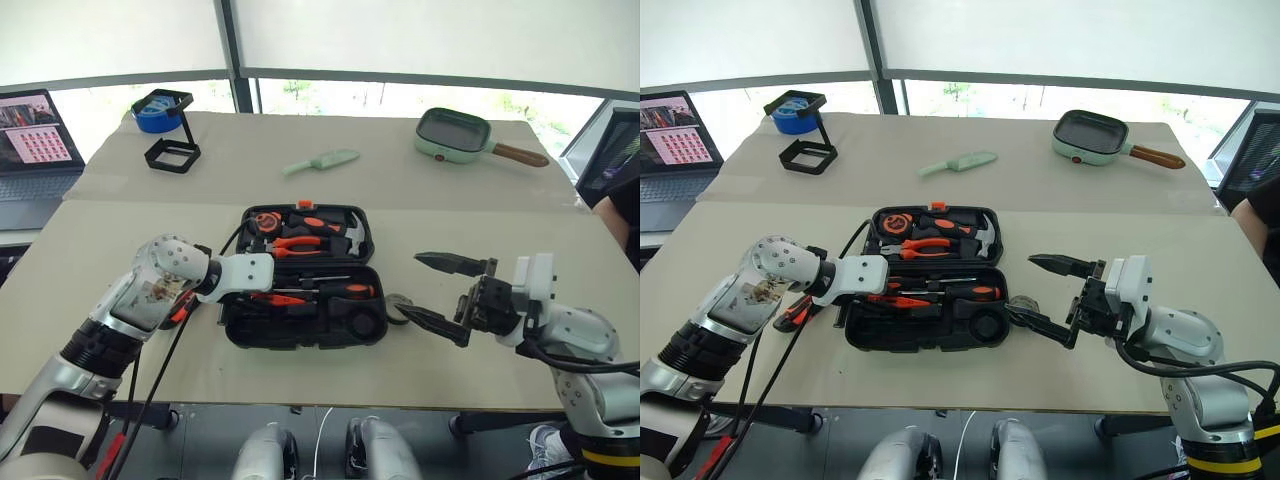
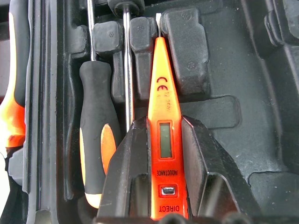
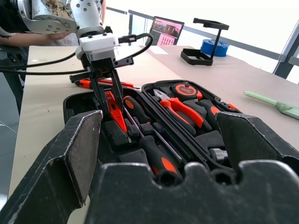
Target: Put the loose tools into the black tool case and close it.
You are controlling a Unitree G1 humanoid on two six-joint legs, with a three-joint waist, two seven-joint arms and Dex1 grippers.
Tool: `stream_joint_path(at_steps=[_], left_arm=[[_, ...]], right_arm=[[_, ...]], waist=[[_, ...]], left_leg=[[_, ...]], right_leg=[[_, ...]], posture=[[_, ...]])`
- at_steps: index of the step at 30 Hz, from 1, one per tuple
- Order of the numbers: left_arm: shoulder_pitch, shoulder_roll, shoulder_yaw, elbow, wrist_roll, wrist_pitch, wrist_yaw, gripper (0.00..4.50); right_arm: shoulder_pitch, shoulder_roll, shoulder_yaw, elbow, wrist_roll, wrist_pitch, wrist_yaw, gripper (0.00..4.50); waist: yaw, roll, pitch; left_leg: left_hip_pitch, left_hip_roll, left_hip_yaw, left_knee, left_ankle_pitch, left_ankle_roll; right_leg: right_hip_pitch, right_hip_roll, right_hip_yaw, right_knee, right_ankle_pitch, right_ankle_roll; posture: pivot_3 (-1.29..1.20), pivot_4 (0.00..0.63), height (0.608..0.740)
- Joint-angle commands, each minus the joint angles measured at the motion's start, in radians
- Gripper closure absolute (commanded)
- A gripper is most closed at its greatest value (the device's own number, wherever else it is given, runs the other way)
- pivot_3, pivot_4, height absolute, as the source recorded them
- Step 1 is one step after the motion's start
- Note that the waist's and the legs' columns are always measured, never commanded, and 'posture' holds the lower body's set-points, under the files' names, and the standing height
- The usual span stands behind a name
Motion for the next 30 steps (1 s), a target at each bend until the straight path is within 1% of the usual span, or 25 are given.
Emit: stream_joint_path(at_steps=[1,2,3,5,6,7,10,15,17,18,19,20,23,24,27,30], left_arm=[[0.035,-0.045,0.025,0.025,-0.030,-0.007,0.038,3.54],[0.039,-0.050,0.040,0.030,-0.041,-0.023,0.040,3.03],[0.043,-0.056,0.059,0.045,-0.053,-0.072,0.042,2.83],[0.047,-0.062,0.106,0.101,-0.082,-0.221,0.043,2.03],[0.051,-0.063,0.130,0.117,-0.111,-0.249,0.033,1.66],[0.057,-0.063,0.153,0.124,-0.143,-0.270,0.020,1.66],[0.071,-0.074,0.218,0.113,-0.249,-0.234,-0.007,1.66],[0.090,-0.093,0.250,0.117,-0.296,-0.265,-0.011,1.66],[0.095,-0.123,0.254,0.147,-0.315,-0.245,0.004,2.20],[0.098,-0.131,0.249,0.164,-0.306,-0.247,0.011,2.41],[0.102,-0.137,0.242,0.177,-0.300,-0.254,0.007,2.74],[0.105,-0.143,0.237,0.188,-0.289,-0.270,0.007,3.23],[0.111,-0.143,0.213,0.233,-0.243,-0.294,0.016,4.29],[0.110,-0.137,0.207,0.253,-0.221,-0.300,0.024,4.40],[0.114,-0.143,0.204,0.298,-0.194,-0.324,0.045,4.40],[0.129,-0.159,0.194,0.295,-0.199,-0.317,0.046,4.40]], right_arm=[[-0.013,-0.009,-0.007,-0.008,0.001,-0.002,0.007,0.00],[-0.012,-0.010,-0.006,-0.005,0.000,-0.002,0.009,0.00],[-0.011,-0.011,-0.006,-0.002,0.000,-0.003,0.012,0.00],[-0.011,-0.012,-0.008,0.007,0.000,-0.005,0.017,0.00],[-0.009,-0.012,-0.009,0.012,0.001,-0.004,0.019,0.00],[-0.006,-0.013,-0.010,0.016,0.001,-0.004,0.023,0.00],[0.005,-0.016,-0.017,0.026,0.004,0.001,0.030,0.00],[0.001,-0.019,-0.013,0.038,0.003,0.002,0.039,0.00],[0.000,-0.015,-0.007,0.038,0.000,0.003,0.039,0.00],[0.000,-0.015,-0.005,0.037,0.000,0.004,0.038,0.00],[0.000,-0.014,-0.005,0.037,0.000,0.005,0.039,0.00],[0.001,-0.015,-0.005,0.036,0.001,0.005,0.039,0.00],[0.006,-0.020,-0.011,0.037,0.000,0.006,0.041,0.00],[0.007,-0.022,-0.014,0.036,0.000,0.007,0.041,0.00],[0.026,-0.027,-0.025,0.028,-0.006,0.005,0.037,0.00],[0.043,-0.033,-0.034,0.026,-0.014,-0.003,0.034,0.00]], waist=[[0.001,0.001,-0.001],[0.001,0.002,-0.001],[0.003,0.001,-0.001],[0.004,0.001,-0.001],[0.004,0.001,-0.001],[0.003,0.001,-0.001],[0.002,0.001,0.000],[0.001,0.001,0.000],[0.003,0.001,0.000],[0.003,0.001,0.000],[0.002,0.001,0.000],[0.002,0.001,0.000],[0.000,0.001,0.000],[0.000,0.001,0.000],[0.001,0.001,0.000],[0.002,0.001,0.000]], left_leg=[[0.000,0.000,0.000,0.000,0.000,0.000],[0.000,0.000,0.000,0.000,0.000,0.000],[0.000,-0.001,0.000,0.000,0.000,0.000],[-0.001,-0.001,0.000,0.001,0.000,0.000],[-0.001,-0.001,0.000,0.001,0.001,-0.001],[-0.001,-0.001,0.000,0.001,0.002,-0.003],[-0.002,-0.001,0.000,0.001,0.002,-0.003],[-0.002,-0.001,0.000,0.001,0.002,-0.003],[-0.002,-0.001,0.000,0.001,0.002,-0.003],[-0.002,-0.001,0.000,0.001,0.002,-0.003],[-0.002,-0.001,0.000,0.001,0.002,-0.003],[-0.002,-0.001,0.000,0.001,0.002,-0.003],[-0.001,-0.001,0.000,0.001,0.002,-0.003],[-0.001,-0.001,0.000,0.001,0.002,-0.003],[-0.001,-0.001,0.000,0.001,0.002,-0.003],[-0.001,-0.001,0.000,0.001,0.002,-0.003]], right_leg=[[0.000,0.000,0.000,0.000,0.000,0.000],[0.000,0.000,0.000,0.000,0.000,0.000],[0.001,-0.001,0.000,0.000,0.000,0.000],[0.001,-0.001,-0.001,-0.001,0.000,0.000],[0.000,-0.001,-0.001,-0.001,0.000,0.000],[0.000,-0.002,-0.001,-0.001,0.000,0.000],[0.000,-0.001,-0.001,-0.001,0.000,0.000],[0.000,-0.002,-0.001,-0.001,0.000,0.000],[0.001,-0.002,-0.001,-0.001,0.000,0.000],[0.001,-0.002,-0.002,-0.001,0.000,0.000],[0.001,-0.002,-0.002,-0.001,0.000,0.000],[0.001,-0.002,-0.002,-0.001,0.000,0.000],[0.001,-0.001,-0.002,-0.001,0.000,0.000],[0.001,-0.001,-0.002,-0.001,0.000,0.000],[0.001,-0.001,-0.002,-0.001,0.000,0.000],[0.001,-0.002,-0.002,-0.001,0.000,0.000]], posture=[[0.00,0.150,0.740],[0.00,0.150,0.740],[0.00,0.150,0.740],[0.00,0.150,0.740],[0.00,0.150,0.740],[0.00,0.150,0.740],[0.00,0.150,0.740],[0.00,0.150,0.740],[0.00,0.150,0.740],[0.00,0.150,0.740],[0.00,0.150,0.740],[0.00,0.150,0.740],[0.00,0.150,0.740],[0.00,0.150,0.740],[0.00,0.150,0.740],[0.00,0.150,0.740]])
